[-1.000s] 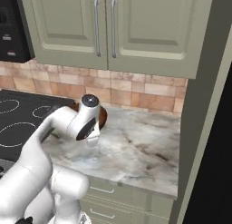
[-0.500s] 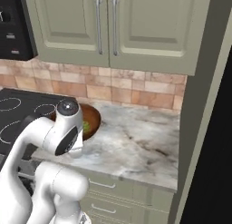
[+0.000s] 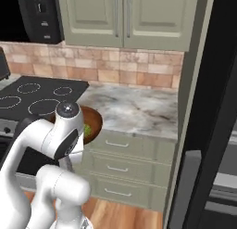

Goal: Place the bowl with the broccoli and garlic on the second highest shelf of the fridge. Place the bowl with the steak and chicken drumstick on the top shelf of the fridge.

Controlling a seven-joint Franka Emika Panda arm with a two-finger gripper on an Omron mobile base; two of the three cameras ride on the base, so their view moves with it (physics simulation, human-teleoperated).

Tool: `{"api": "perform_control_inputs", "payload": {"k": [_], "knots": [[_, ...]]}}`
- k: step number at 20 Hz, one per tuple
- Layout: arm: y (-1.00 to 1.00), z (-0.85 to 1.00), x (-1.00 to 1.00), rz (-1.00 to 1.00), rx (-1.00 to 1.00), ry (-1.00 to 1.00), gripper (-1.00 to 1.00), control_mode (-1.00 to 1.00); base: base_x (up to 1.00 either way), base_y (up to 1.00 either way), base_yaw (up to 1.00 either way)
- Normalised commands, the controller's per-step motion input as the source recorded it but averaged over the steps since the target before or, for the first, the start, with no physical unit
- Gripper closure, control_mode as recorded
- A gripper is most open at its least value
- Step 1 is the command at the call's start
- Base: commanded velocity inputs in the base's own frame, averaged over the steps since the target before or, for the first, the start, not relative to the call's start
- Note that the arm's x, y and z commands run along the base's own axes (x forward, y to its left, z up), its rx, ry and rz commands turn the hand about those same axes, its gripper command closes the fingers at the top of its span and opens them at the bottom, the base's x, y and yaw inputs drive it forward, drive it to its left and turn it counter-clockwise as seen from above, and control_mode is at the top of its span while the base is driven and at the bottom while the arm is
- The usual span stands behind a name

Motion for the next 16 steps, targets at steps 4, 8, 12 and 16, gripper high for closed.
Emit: {"api": "perform_control_inputs", "payload": {"k": [4,8,12,16], "knots": [[0.00,0.00,0.00,0.00,0.00,0.00,1.00,1.00,-1.00,-0.31,-0.24],[0.00,0.00,0.00,0.00,0.00,0.00,1.00,1.00,-0.96,-0.63,-0.40],[0.00,0.00,0.00,0.00,0.00,0.00,1.00,1.00,-0.50,-0.82,-0.44],[0.00,0.00,0.00,0.00,0.00,0.00,1.00,1.00,-0.03,-1.00,-0.36]]}}
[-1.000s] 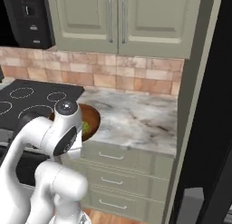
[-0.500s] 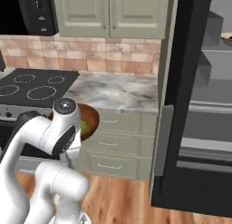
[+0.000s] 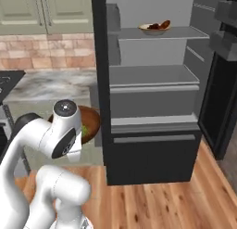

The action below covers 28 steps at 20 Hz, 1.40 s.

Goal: Place the bowl with the broccoli and garlic on the second highest shelf of the fridge. Place the bowl with the steak and chicken drumstick on the top shelf of the fridge.

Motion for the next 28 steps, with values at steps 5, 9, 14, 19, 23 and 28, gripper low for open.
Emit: {"api": "perform_control_inputs", "payload": {"k": [5,9,14,19,23,28], "knots": [[0.00,0.00,0.00,0.00,0.00,0.00,1.00,1.00,0.07,-1.00,-0.20],[0.00,0.00,0.00,0.00,0.00,0.00,1.00,1.00,0.34,-0.94,0.21],[0.00,0.00,0.00,0.00,0.00,0.00,1.00,1.00,0.26,-0.76,0.56],[0.00,0.00,0.00,0.00,0.00,0.00,1.00,1.00,0.83,-0.41,0.38],[0.00,0.00,0.00,0.00,0.00,0.00,1.00,1.00,1.00,-0.08,0.22],[0.00,0.00,0.00,0.00,0.00,0.00,1.00,1.00,0.91,-0.47,0.06]]}}
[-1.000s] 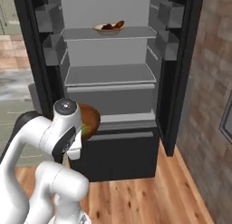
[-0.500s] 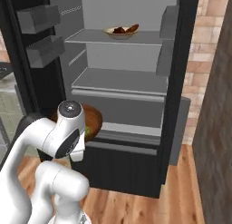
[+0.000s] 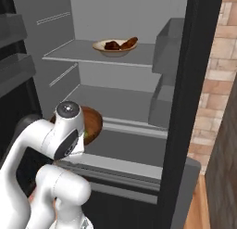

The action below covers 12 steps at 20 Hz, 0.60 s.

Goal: Place the bowl with the broccoli and garlic on the second highest shelf of the fridge. Place the bowl with the steak and chicken drumstick on the top shelf of the fridge.

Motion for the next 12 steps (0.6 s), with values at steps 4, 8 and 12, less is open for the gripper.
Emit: {"api": "perform_control_inputs", "payload": {"k": [4,8,12], "knots": [[-0.28,0.00,0.40,0.01,-0.02,-0.05,1.00,-1.00,0.36,-0.27,0.01],[-0.47,0.00,0.98,0.02,-0.02,-0.06,1.00,-1.00,0.00,0.00,0.00],[-0.17,0.14,1.00,0.00,-0.01,0.00,1.00,-1.00,0.00,0.00,0.00]]}}
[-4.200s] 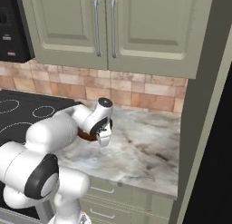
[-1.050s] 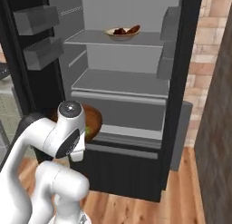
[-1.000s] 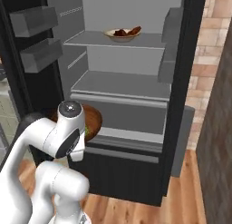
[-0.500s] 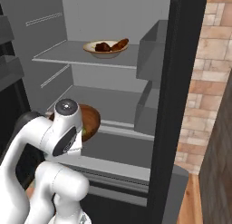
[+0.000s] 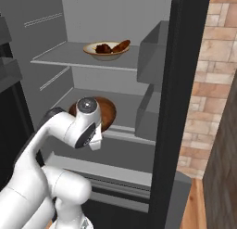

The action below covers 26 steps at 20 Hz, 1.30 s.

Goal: Place the bowl with the broccoli and garlic on the second highest shelf of the fridge. Place the bowl with the steak and chicken drumstick on the top shelf of the fridge.

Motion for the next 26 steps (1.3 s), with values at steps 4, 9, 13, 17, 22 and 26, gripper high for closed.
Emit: {"api": "perform_control_inputs", "payload": {"k": [4,9,13,17,22,26], "knots": [[-0.28,0.28,1.00,0.01,0.00,0.00,1.00,-1.00,0.00,0.00,0.00],[-0.06,-0.10,0.93,0.01,0.00,0.04,1.00,-1.00,0.00,0.00,0.00],[0.00,-0.37,0.87,0.00,-0.05,0.02,1.00,-1.00,0.00,0.00,0.00],[-0.01,-0.02,0.99,0.00,-0.05,0.00,1.00,-1.00,0.00,0.00,0.00],[0.00,-0.03,0.55,-0.01,-0.01,0.00,-1.00,-1.00,0.00,0.00,0.00],[0.00,0.16,-0.20,-0.09,0.00,0.00,-1.00,-1.00,0.00,0.00,0.00]]}}
